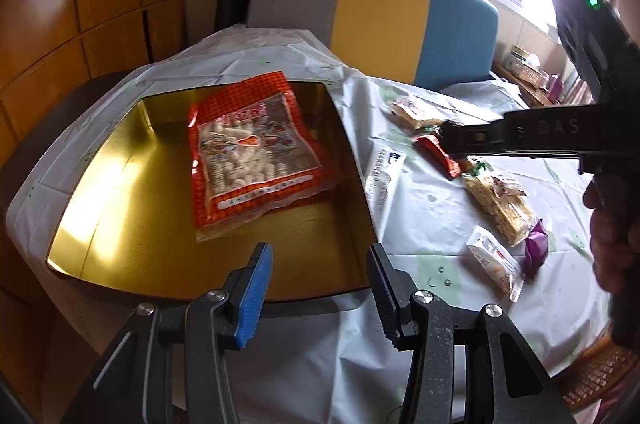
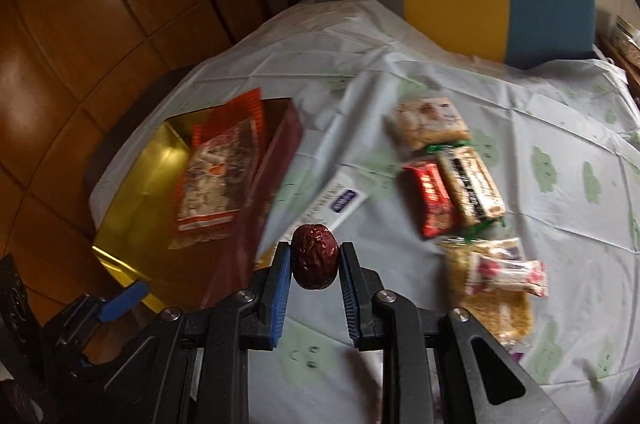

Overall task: Organize snacks
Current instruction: 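Carry the red date to the gold tray and open the right gripper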

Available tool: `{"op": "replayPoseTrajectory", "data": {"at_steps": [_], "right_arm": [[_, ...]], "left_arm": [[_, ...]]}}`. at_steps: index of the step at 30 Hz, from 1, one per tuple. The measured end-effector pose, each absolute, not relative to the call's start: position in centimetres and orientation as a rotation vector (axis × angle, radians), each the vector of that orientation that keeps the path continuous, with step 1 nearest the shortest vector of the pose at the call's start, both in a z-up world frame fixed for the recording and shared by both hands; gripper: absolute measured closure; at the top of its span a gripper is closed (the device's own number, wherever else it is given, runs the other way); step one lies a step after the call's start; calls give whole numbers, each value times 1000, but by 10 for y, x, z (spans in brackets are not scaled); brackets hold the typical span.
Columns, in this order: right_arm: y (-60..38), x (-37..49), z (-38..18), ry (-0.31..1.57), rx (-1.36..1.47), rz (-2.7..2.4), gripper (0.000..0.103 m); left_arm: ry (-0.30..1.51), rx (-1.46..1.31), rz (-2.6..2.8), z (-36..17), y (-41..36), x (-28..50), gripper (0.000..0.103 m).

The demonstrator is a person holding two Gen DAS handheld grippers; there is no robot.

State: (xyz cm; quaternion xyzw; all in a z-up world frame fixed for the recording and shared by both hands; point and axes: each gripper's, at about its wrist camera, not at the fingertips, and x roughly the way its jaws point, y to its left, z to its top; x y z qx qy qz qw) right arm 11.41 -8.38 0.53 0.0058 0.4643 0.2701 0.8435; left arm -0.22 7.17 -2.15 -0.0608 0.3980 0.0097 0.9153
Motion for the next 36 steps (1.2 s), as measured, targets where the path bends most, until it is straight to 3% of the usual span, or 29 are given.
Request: {"op": "replayPoseTrajectory", "data": {"at_steps": [14,21,23,36], "right_arm": [[-5,100,6,988,-55,726,79],[6,93,0,1007,-57,765,78],[8,91,-1,1007,-59,773,71],[-12,81,-3,945,-84,688,71]], "left_arm": [[823,-192,128,-24,100,-2,54],[834,-260,273,-28,133,-1,54],[838,-274,294,-29,140,-2,54],[845,-246,286,-32,138,-1,53]]}}
